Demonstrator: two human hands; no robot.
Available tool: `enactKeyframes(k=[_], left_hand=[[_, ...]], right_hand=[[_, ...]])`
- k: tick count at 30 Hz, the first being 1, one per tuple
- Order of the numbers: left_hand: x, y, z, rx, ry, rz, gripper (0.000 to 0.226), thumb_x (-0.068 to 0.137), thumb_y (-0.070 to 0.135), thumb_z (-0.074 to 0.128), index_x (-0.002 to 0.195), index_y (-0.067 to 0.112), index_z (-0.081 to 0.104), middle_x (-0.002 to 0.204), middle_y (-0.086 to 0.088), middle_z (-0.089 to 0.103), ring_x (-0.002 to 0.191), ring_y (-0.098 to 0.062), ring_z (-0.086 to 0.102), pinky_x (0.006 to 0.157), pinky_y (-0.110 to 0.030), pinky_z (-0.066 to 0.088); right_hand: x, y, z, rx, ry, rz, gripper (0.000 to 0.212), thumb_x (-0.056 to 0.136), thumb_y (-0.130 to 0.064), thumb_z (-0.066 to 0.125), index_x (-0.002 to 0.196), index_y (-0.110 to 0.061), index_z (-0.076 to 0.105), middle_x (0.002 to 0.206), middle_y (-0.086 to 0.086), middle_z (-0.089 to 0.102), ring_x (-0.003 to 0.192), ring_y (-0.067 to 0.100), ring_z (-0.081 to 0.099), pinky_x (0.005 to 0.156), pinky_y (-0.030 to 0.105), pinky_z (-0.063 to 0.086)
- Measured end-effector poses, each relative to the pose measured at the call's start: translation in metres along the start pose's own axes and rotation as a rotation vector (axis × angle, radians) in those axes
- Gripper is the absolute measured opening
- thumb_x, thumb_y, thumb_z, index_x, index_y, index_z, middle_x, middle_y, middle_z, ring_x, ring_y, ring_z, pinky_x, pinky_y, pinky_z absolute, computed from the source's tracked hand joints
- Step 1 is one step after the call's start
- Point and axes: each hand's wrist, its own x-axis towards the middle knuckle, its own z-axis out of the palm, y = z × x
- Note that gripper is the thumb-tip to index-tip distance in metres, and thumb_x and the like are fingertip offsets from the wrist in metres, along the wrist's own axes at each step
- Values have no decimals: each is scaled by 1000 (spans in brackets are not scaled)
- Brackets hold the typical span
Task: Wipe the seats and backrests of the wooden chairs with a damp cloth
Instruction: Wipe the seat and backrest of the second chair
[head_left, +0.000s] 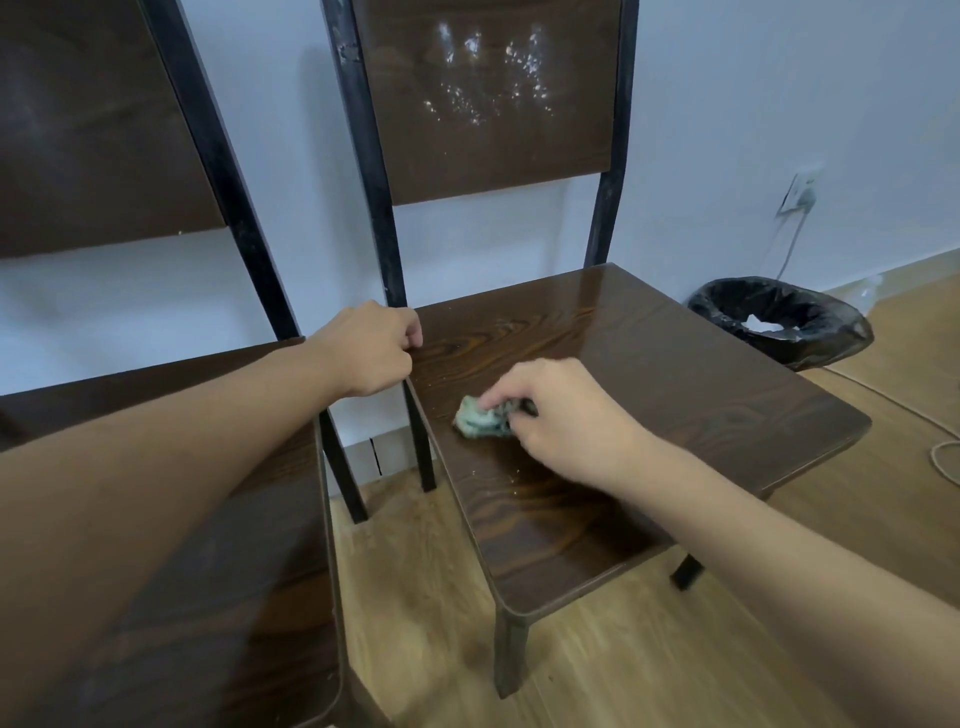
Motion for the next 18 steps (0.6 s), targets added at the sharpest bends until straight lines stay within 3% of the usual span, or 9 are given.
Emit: enactKeyframes(k=[4,9,12,15,16,18], left_hand=[[-3,-7,-2,-48,-13,-7,47,86,-2,48,124,20,65,127,-5,69,118,-23,63,97,-37,55],[-5,-6,-2,-75,-44,0,49,87,-4,49,128,20,63,135,-7,66,123,-24,61,93,-33,52],[-10,-6,3,-91,-72,0,54,88,-4,50,137,20,57,139,-12,62,126,-29,60,98,-38,54],[-21,-11,5,-140,-121,-20,69,89,-7,49,153,20,43,145,-15,58,128,-31,59,104,-41,52],[-25,-13,5,-158,-118,-28,73,89,-9,48,156,20,39,147,-15,57,127,-31,60,101,-39,54],[-31,-16,5,-177,-80,-43,78,89,-10,49,158,23,35,145,-14,57,107,-26,70,79,-31,59]], right_hand=[[-68,-25,-2,35,-143,-160,40,88,-1,62,112,-29,77,111,-15,73,105,7,58,94,25,47],[-108,-24,-20,247,-214,-160,46,82,9,65,101,-30,80,103,-17,75,101,4,66,81,13,49],[-90,-8,-40,319,-140,-47,51,87,11,64,100,-36,79,102,-16,75,95,7,72,79,20,56],[-34,26,-53,125,-2,77,49,91,2,60,105,-41,77,105,-19,75,79,7,70,65,24,56],[-9,42,-55,65,68,145,46,91,1,58,105,-38,78,110,-14,75,82,9,68,67,20,51],[42,75,-55,33,219,304,43,89,4,53,107,-24,79,119,3,73,99,17,65,80,22,47]])
